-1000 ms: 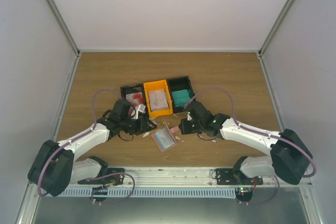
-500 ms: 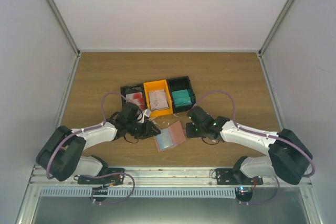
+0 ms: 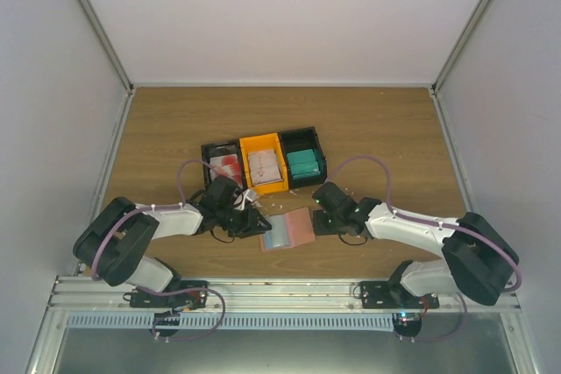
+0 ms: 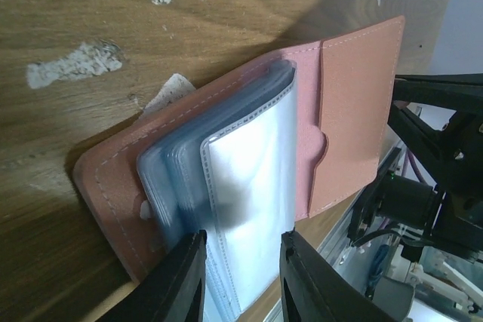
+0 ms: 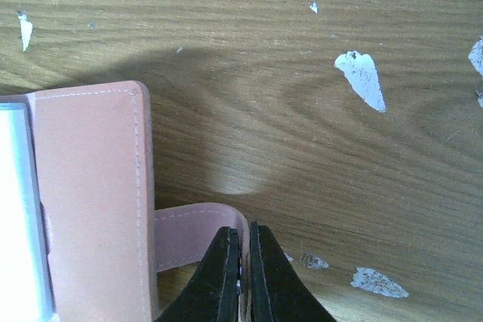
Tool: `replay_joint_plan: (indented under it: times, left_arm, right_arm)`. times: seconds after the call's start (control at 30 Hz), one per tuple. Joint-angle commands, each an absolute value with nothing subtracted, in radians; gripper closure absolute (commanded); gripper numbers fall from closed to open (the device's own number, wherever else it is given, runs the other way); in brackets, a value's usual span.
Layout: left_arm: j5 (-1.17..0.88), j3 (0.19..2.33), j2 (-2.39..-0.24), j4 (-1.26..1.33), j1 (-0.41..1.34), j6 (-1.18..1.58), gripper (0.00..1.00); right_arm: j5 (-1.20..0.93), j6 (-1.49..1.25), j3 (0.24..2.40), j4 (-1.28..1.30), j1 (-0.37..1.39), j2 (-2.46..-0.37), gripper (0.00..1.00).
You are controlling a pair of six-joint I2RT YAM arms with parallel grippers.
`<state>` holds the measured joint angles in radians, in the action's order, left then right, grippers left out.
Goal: Put the credit cards into the card holder
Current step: Open the card holder at the center of the board.
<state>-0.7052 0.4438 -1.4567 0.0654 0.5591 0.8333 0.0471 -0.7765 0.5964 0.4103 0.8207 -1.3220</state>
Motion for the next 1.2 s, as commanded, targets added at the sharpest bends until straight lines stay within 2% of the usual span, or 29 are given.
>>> replay_joint_plan:
  times: [0.0, 0.17, 0.37, 0.43, 0.57, 0.7, 0.93, 1.03, 1.17]
  left_arm:
    - [-0.722, 0.447, -1.475, 0.133, 0.576, 0.838, 0.71]
    - [-0.727, 0.463, -1.485, 0.134, 0.587, 0.835, 0.75]
    - [-0.724, 0.49, -1.486, 0.117, 0.604, 0.828, 0.75]
    - [-0.717, 0.502, -1.489, 0.108, 0.609, 0.825, 0.75]
    - [-0.712, 0.535, -1.505, 0.085, 0.62, 0.806, 0.75]
    - [-0.689, 0.569, -1.52, 0.051, 0.62, 0.776, 0.75]
    - [-0.688, 0.582, -1.534, 0.051, 0.623, 0.772, 0.75]
    - [-0.686, 0.583, -1.542, 0.058, 0.626, 0.776, 0.75]
    - [-0.67, 0.582, -1.545, 0.056, 0.627, 0.782, 0.75]
  right_arm:
    - [0.065, -0.778, 0.589, 0.384, 0.821, -1.292, 0.97]
    - [0.064, -0.759, 0.584, 0.357, 0.821, -1.228, 0.89]
    - [0.055, -0.755, 0.592, 0.36, 0.821, -1.202, 0.83]
    - [0.079, -0.761, 0.606, 0.393, 0.821, -1.185, 0.78]
    - [0.13, -0.776, 0.63, 0.455, 0.82, -1.099, 0.61]
    - [0.101, -0.759, 0.656, 0.467, 0.821, -1.015, 0.53]
    - [-0.218, -0.675, 0.619, 0.261, 0.821, -0.944, 0.52]
    - [-0.34, -0.655, 0.598, 0.173, 0.821, -0.984, 0.56]
    - [-0.315, -0.665, 0.591, 0.199, 0.821, -1.082, 0.66]
